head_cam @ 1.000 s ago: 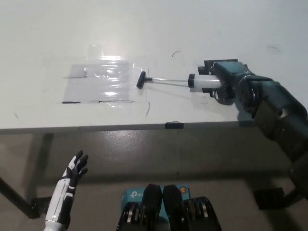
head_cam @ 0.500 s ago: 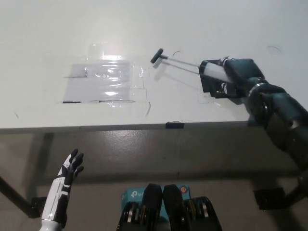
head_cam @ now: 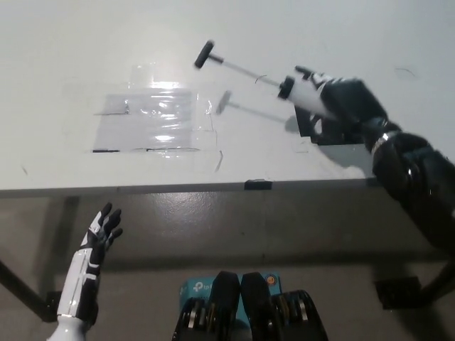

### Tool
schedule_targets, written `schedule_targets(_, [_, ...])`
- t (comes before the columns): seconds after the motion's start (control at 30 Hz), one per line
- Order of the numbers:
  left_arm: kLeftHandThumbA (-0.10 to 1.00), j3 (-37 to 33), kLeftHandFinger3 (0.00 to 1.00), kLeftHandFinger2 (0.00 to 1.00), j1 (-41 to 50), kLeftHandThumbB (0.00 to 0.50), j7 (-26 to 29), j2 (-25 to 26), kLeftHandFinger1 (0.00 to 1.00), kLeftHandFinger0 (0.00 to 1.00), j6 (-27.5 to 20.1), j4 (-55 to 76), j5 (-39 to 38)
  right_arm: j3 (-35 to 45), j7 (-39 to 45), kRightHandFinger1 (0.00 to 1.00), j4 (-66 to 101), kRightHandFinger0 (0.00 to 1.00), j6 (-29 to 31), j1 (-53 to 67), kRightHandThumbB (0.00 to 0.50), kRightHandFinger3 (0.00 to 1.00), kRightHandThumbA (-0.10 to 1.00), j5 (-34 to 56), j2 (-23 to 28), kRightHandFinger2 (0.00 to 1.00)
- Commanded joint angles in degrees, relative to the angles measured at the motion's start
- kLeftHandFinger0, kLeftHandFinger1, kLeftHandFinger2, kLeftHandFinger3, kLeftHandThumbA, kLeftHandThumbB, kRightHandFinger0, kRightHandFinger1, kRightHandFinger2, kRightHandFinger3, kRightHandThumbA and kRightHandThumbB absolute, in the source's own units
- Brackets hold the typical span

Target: The robot uses right hand to pick up a small white air pumper and uses its left hand to compress it, and then puts it on the desk

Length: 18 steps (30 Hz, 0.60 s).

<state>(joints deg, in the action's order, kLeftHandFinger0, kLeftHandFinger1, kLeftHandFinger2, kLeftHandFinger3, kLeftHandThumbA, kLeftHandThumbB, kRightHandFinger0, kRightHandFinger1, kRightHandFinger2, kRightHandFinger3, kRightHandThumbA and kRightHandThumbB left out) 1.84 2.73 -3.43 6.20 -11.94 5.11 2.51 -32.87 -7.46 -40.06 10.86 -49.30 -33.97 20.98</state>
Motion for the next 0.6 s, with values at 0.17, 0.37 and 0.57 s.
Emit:
schedule_targets(0.17, [1.00, 3.54, 1.00, 1.00, -10.83, 0.050, 2.14, 0.14, 1.00, 1.00, 5.51, 12.03, -3.16, 4.46, 19.66, 0.55, 40.27, 0.07, -8.92, 4.26, 0.158, 0.95, -0.10, 3.04, 8.39, 0.83])
schedule_targets(0.37, [1.00, 4.76, 1.00, 1.00, -16.25, 0.100, 3.34, -0.27, 1.00, 1.00, 6.77, 11.02, -2.10, 5.27, 22.80, 0.53, 46.49, 0.05, -9.61, 6.42, 0.149, 0.91, -0.10, 4.70, 9.58, 0.77])
schedule_targets(0.57, [1.00, 5.08, 1.00, 1.00, -20.30, 0.133, 3.33, -0.21, 1.00, 1.00, 6.22, 9.16, -0.52, 5.79, 26.20, 0.53, 51.47, 0.05, -11.31, 7.58, 0.185, 0.89, -0.10, 4.68, 10.35, 0.76])
